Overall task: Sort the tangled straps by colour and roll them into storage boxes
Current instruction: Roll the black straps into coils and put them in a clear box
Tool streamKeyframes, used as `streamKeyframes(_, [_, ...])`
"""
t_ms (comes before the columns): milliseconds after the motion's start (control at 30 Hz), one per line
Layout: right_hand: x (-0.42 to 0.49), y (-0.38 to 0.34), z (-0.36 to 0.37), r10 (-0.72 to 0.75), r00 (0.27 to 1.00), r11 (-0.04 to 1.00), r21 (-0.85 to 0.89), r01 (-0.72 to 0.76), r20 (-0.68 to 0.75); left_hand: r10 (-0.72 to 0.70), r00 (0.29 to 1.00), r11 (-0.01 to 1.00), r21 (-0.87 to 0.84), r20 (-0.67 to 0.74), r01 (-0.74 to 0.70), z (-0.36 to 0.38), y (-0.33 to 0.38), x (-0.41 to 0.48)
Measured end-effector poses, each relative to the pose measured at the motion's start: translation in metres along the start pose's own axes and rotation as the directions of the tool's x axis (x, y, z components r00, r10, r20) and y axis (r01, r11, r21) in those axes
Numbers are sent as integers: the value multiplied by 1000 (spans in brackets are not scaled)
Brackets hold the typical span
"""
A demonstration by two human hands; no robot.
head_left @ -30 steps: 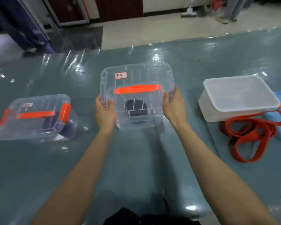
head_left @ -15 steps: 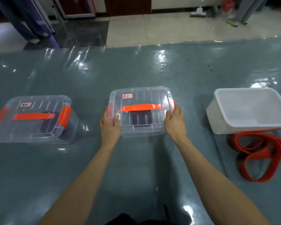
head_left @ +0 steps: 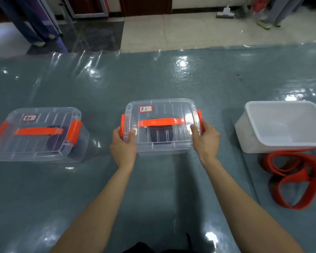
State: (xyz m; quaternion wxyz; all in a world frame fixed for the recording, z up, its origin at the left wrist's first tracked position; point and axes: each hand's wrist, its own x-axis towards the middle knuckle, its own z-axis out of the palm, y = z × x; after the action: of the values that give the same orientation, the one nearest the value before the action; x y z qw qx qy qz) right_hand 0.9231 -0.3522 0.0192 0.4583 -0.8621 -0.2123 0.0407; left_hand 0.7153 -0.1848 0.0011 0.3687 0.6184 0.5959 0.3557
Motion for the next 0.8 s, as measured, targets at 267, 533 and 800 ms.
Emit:
streamKeyframes(267, [-1,-2,1,-143,989,965,-217,148,40,200,980,960,203,-22,-191,-3,5,-4])
streamKeyframes(533, [-4,-3,-5,-110,992,968,-219,122,66,166,986,970,175,16,-166,-3,9,-3])
streamKeyframes(800, [-2,-7,-8,-82,992,970,-220,102,97,159,987,970,184,31,-162,-3,12,-5])
